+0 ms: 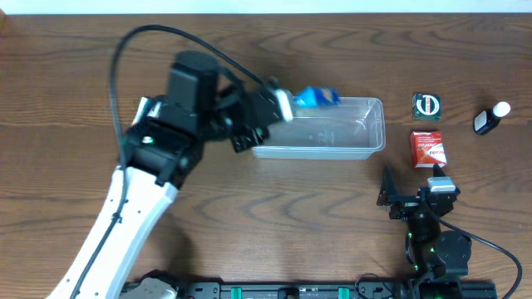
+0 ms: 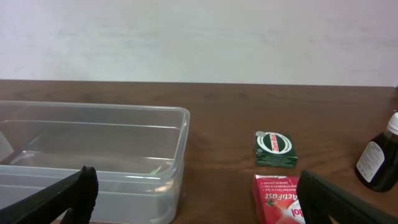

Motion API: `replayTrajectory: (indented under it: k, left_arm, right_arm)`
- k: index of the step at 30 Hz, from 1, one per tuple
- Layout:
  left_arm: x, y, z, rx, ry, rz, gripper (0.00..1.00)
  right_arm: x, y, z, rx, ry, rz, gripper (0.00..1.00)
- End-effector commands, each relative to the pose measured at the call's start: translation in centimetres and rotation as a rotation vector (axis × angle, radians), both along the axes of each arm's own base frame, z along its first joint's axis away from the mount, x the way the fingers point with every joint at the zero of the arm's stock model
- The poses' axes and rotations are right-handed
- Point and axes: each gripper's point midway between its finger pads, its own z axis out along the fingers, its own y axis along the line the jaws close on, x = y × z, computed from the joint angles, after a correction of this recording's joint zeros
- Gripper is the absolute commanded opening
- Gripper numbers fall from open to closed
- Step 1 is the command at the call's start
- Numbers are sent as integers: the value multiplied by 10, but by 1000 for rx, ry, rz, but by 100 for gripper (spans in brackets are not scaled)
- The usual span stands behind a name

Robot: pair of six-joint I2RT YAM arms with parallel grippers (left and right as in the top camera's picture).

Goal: Pack container
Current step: 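Carry the blue box with left gripper over the clear container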

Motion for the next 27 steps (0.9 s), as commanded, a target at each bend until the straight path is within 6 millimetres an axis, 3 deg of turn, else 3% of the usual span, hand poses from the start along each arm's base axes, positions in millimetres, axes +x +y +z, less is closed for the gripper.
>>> replayTrajectory:
  k: [1, 5, 13, 17, 22, 27]
  left_arm:
    - [-18, -28, 0, 27, -115, -209, 6]
    - [-7, -37, -28, 132, -132, -212, 6]
    - [47, -21, -100, 385, -85, -37, 6]
    - [59, -20, -134, 444, -36, -21, 6]
    - [70, -22, -161, 472, 5, 7, 6]
    - [77, -22, -175, 493, 11, 17, 6]
  right_arm:
    - [0, -1, -1, -11, 2, 0, 99]
    - [0, -1, -1, -11, 2, 0, 99]
    - [0, -1, -1, -11, 2, 0, 99]
    - [0, -1, -1, -11, 2, 0, 99]
    - [0, -1, -1, -11, 2, 0, 99]
    - [0, -1, -1, -11, 2, 0, 99]
